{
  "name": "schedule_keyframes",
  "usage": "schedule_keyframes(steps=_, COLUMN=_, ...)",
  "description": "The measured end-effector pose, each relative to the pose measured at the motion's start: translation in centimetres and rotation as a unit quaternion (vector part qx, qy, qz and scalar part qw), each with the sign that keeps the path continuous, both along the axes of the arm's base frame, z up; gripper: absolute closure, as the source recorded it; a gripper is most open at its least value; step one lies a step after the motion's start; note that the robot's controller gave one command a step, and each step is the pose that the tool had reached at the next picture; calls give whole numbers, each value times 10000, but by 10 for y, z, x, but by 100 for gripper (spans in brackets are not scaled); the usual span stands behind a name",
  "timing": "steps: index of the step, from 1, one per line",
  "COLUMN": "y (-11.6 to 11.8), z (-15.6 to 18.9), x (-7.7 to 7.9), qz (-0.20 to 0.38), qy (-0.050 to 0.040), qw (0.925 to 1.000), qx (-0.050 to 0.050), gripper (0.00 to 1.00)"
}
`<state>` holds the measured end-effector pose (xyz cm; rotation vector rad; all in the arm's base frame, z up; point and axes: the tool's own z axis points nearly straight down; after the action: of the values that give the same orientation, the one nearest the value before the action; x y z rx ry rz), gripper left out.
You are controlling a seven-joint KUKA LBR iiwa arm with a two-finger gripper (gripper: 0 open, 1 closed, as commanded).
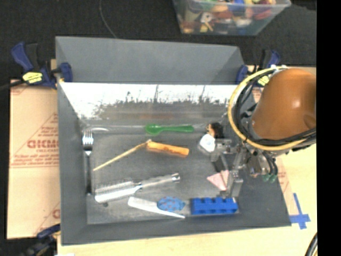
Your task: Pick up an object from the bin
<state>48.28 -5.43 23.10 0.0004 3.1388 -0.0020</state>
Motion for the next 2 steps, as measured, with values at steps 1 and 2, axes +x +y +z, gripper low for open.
schedule_keyframes(steps=1, y=-11, z=-93, x=-6, qz=756, qy=-22, qw=9971, qx=-9, gripper=0)
schedule_keyframes(steps=2, y=-4, z=-82, x=-10, qz=1509, qy=-8, qw=9885, qx=-8, gripper=0)
